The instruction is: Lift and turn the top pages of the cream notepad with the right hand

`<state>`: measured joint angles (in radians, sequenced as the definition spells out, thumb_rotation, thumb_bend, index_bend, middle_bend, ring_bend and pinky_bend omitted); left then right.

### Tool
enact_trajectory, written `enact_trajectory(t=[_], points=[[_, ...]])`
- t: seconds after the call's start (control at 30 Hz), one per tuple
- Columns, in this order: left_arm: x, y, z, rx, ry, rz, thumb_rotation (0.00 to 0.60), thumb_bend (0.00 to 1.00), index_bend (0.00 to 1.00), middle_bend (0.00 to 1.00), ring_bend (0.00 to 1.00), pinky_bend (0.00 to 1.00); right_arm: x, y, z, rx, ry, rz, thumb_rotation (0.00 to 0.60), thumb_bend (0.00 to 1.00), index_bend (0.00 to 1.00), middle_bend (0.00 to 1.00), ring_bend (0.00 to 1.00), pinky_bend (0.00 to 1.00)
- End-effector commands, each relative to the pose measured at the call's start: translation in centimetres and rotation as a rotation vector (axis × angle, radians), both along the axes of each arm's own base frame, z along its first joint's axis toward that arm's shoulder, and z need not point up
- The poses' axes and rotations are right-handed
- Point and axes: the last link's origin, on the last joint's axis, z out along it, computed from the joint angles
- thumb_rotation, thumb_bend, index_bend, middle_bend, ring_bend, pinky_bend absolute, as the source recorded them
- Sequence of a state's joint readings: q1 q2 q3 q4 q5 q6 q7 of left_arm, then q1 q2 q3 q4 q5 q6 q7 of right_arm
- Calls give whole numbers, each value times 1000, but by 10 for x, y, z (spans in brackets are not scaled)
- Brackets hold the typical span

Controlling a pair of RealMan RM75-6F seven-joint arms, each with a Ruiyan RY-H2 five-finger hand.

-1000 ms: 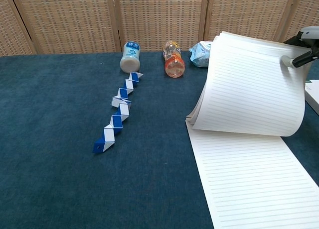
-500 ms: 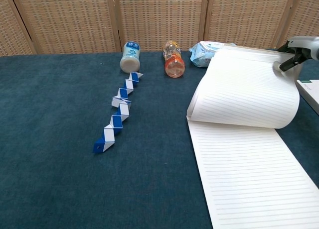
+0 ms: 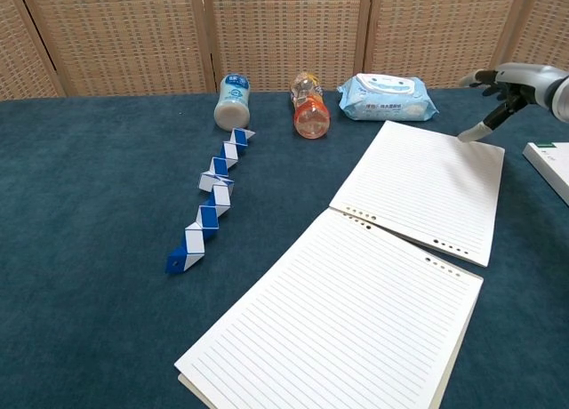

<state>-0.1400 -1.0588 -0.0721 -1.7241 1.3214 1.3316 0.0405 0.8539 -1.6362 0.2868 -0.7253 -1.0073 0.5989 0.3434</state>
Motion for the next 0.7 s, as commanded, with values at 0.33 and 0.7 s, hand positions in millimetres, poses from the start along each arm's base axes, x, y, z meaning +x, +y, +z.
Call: enact_trajectory(t=[0.33,0.7], points=[[4,-10,5,21,-10,-56,600,0,0,0,0,0,-15,130,56,-218,181,453,600,0,0,0,0,0],[10,-26,4,23,-8,-116,600,0,0,0,0,0,-55,223,71,-209,300,493,600,0,0,0,0,0]])
